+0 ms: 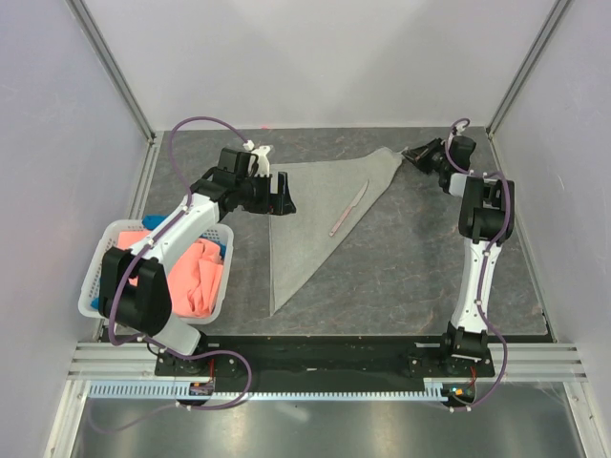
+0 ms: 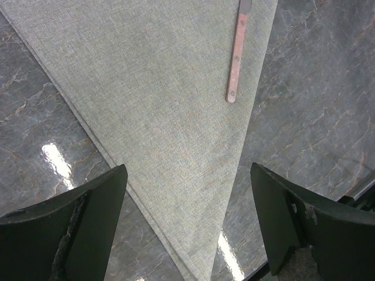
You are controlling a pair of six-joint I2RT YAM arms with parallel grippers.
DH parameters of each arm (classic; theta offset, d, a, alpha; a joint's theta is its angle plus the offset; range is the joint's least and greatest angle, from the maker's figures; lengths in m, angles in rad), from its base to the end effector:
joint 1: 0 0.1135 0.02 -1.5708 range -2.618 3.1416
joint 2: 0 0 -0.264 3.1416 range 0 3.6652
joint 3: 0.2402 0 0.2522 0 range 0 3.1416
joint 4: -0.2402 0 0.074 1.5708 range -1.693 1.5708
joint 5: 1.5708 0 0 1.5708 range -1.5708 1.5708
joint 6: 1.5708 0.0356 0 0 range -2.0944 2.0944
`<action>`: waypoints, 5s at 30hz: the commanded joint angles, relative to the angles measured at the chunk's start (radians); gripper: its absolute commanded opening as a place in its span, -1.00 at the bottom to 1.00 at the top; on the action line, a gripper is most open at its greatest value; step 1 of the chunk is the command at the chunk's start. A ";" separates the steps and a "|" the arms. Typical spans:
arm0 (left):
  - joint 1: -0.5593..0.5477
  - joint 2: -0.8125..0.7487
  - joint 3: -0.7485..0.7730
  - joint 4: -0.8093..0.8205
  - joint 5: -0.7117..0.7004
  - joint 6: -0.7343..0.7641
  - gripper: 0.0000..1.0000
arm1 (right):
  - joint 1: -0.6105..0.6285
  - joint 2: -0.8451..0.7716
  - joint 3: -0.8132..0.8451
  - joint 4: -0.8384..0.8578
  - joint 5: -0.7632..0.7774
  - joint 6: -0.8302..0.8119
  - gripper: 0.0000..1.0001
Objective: Fold the napkin, place the utensils inside, and roll it up
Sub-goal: Fold the napkin
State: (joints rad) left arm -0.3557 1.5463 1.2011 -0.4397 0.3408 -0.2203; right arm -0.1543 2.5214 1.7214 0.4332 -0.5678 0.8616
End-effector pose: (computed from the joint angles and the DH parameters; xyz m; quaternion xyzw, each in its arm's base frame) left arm 0.3150 -0.1297 0.2750 0.1264 0.9039 -0.2574 0.3173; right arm 0.5421 -0.0649 0.0957 0.2462 0.7685 0.4048 0.4300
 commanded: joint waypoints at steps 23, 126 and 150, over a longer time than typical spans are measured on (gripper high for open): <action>0.000 -0.077 0.018 0.013 0.032 0.006 0.85 | 0.239 -0.437 -0.427 0.067 -0.127 -0.134 -1.00; -0.235 -0.477 -0.719 -0.053 -0.099 -0.591 0.32 | 0.401 -1.112 -0.916 -0.175 -0.096 -0.372 0.18; -0.235 -0.460 -0.810 0.036 -0.106 -0.634 -0.20 | 0.401 -1.121 -0.957 -0.151 -0.098 -0.351 0.18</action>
State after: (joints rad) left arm -0.5926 1.0756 0.4118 -0.4011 0.2455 -0.7959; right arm 0.2451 1.4387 0.7746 0.2317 -0.6544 0.5133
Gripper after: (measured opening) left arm 0.420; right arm 0.592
